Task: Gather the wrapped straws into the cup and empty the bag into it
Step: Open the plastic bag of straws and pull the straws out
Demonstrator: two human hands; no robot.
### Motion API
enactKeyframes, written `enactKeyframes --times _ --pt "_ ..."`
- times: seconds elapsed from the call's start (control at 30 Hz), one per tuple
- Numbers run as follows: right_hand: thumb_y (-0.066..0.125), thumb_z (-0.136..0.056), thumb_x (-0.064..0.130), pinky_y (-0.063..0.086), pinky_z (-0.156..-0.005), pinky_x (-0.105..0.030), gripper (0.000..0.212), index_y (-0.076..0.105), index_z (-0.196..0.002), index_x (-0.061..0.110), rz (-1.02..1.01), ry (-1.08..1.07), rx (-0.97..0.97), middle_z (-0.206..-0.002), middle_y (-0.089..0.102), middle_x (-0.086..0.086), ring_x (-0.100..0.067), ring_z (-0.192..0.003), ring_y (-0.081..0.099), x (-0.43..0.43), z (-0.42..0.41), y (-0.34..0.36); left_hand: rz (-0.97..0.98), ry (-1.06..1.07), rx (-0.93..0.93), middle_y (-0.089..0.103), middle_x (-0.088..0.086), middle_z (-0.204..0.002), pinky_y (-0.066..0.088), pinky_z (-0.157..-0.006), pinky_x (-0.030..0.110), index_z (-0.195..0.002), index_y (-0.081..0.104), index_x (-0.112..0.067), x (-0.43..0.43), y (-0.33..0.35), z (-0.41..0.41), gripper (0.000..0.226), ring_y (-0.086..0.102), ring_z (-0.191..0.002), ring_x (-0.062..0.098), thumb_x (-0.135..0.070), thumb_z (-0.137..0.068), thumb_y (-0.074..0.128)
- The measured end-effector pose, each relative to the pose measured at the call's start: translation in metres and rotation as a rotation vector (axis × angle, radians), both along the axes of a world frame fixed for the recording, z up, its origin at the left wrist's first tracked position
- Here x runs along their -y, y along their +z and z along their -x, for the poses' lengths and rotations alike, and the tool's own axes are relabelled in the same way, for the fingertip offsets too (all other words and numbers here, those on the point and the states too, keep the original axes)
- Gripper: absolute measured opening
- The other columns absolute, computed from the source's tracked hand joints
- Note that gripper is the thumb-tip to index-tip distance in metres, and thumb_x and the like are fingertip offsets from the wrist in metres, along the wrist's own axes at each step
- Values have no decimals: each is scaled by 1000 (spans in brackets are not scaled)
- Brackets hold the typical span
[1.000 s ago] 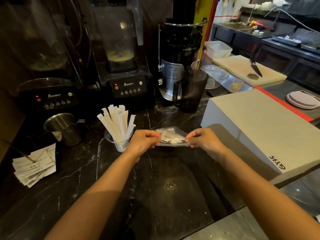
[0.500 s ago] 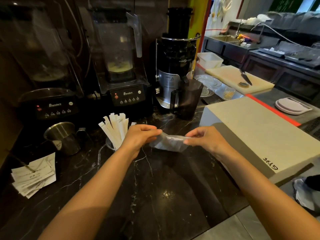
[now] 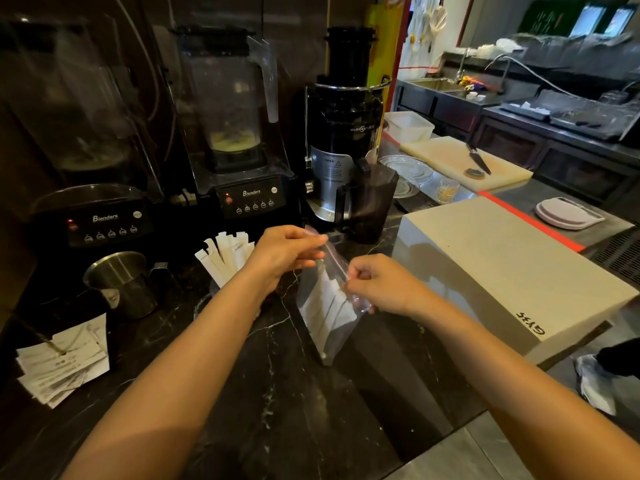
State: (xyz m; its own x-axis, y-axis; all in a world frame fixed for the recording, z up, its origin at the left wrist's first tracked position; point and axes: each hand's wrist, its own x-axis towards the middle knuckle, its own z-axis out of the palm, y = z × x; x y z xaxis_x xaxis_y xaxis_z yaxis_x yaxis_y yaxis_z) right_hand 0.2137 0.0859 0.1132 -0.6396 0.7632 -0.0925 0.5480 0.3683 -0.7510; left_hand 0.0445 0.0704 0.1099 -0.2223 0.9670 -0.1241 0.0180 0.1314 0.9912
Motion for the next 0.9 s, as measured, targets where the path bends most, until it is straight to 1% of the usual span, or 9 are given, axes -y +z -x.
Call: enactKeyframes --times 0.07,0.17,0.23,0.33,0.4,0.5,0.57,0.67,0.9 --pt "52 -86 8 41 -38 -10 26 45 -62 15 102 15 -39 -56 60 -2 0 -36 55 3 6 0 -12 -13 42 65 2 -80 55 -58 16 -89 59 -15 1 0 -1 11 66 -63 6 -15 -80 65" --pt "50 -88 9 45 -40 -13 23 45 -66 13 249 7 -141 -64 64 -4 -3 -43 61 7 13 -4 15 4 75 62 6 -83 56 -55 19 -106 48 -13 6 -4 -1 26 65 -65 12 -19 -84 61" --pt "50 -89 9 45 -41 -13 23 46 -67 13 291 9 -183 -66 63 -5 -3 -47 63 8 16 -8 55 -27 59 62 7 -72 54 -47 19 -91 50 -12 11 -7 -2 16 64 -53 11 -27 -89 54" --pt "51 -88 9 47 -43 -13 19 48 -69 11 345 -8 -224 -78 59 -17 -16 -63 62 10 21 -14 141 -129 -43 58 0 -43 45 -39 18 -63 51 -13 18 -13 -4 36 54 -36 9 -37 -90 48" --pt "50 -89 10 48 -47 -14 15 52 -74 8 359 2 -238 -82 58 -18 -16 -69 59 11 23 -14 163 -198 -121 54 -2 -36 42 -38 17 -56 52 -14 21 -15 -7 40 51 -33 8 -38 -89 50" --pt "52 -89 16 48 -52 -14 22 61 -70 12 406 52 -275 -71 64 -2 -6 -65 60 12 22 -13 181 -279 -138 53 -4 -36 42 -40 15 -62 60 -14 24 -17 -7 37 51 -35 6 -39 -88 51" --pt "51 -90 21 47 -54 -15 24 63 -71 15 459 68 -303 -67 65 4 -5 -64 60 12 22 -12 190 -306 -118 52 -5 -36 42 -42 15 -62 61 -15 23 -18 -7 36 50 -36 5 -40 -87 52" --pt "51 -91 26 46 -54 -15 24 64 -72 16 510 62 -337 -66 65 4 -7 -63 60 11 22 -14 177 -320 -69 52 -5 -37 43 -42 15 -56 59 -16 24 -19 -7 40 50 -36 5 -39 -88 51" --pt "50 -91 28 45 -52 -14 23 61 -76 14 551 46 -357 -70 61 -2 -8 -63 58 6 21 -18 171 -354 19 55 -3 -42 46 -43 16 -58 59 -14 22 -20 -4 42 51 -39 8 -38 -90 47"
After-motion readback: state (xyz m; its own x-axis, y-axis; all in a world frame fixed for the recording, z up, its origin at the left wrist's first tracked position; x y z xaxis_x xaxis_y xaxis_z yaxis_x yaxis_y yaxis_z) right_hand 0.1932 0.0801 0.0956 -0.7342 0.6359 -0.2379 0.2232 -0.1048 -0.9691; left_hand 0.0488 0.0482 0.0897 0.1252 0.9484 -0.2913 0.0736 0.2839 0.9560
